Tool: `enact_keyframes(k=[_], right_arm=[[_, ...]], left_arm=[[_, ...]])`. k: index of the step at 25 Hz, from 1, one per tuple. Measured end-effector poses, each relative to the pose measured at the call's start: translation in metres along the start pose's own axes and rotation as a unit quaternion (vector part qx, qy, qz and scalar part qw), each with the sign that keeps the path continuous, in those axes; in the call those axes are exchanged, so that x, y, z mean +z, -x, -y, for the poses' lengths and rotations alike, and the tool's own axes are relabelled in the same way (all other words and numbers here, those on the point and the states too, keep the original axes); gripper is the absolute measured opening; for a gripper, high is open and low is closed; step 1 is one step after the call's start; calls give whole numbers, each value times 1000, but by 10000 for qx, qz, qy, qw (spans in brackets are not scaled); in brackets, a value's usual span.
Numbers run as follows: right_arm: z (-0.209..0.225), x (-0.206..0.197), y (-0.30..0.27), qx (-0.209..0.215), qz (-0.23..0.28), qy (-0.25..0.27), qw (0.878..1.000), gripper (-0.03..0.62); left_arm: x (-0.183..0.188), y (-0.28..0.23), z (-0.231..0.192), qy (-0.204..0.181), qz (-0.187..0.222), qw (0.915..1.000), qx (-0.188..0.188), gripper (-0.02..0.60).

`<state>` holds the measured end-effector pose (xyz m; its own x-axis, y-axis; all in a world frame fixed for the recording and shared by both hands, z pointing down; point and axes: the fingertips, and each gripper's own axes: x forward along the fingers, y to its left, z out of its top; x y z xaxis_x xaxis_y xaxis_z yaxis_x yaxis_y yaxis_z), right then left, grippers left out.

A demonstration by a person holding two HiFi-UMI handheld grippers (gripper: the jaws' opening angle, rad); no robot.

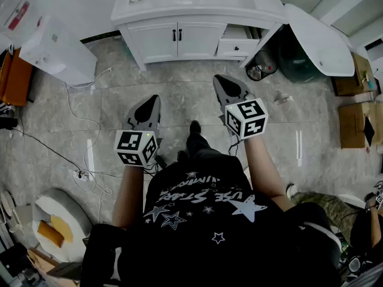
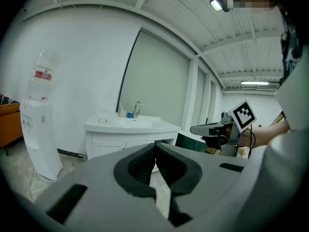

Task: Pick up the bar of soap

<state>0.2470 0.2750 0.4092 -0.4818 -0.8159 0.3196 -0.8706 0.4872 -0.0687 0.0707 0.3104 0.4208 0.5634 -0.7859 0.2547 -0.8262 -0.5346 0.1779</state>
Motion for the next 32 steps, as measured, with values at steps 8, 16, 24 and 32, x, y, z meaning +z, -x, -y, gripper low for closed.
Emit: enact_keyframes(k=[8,16,24,32], right_arm=[[-1,-6,8,83,14,-130,9999,6],[-1,-13,22,-109,219,-468,9986,6],[6,-7,18,-424,377,-877,9945,85],[10,-1,-29,-331,167,-869,9955,221]], left_arm=[[-2,4,14,-10,1,10000,-45,8],[-21,29,13,-8,-108,9999,-3,8],[-18,38,-8,59,-39,9999,118,8],[-7,27,-45,124,48,9995,301,8]])
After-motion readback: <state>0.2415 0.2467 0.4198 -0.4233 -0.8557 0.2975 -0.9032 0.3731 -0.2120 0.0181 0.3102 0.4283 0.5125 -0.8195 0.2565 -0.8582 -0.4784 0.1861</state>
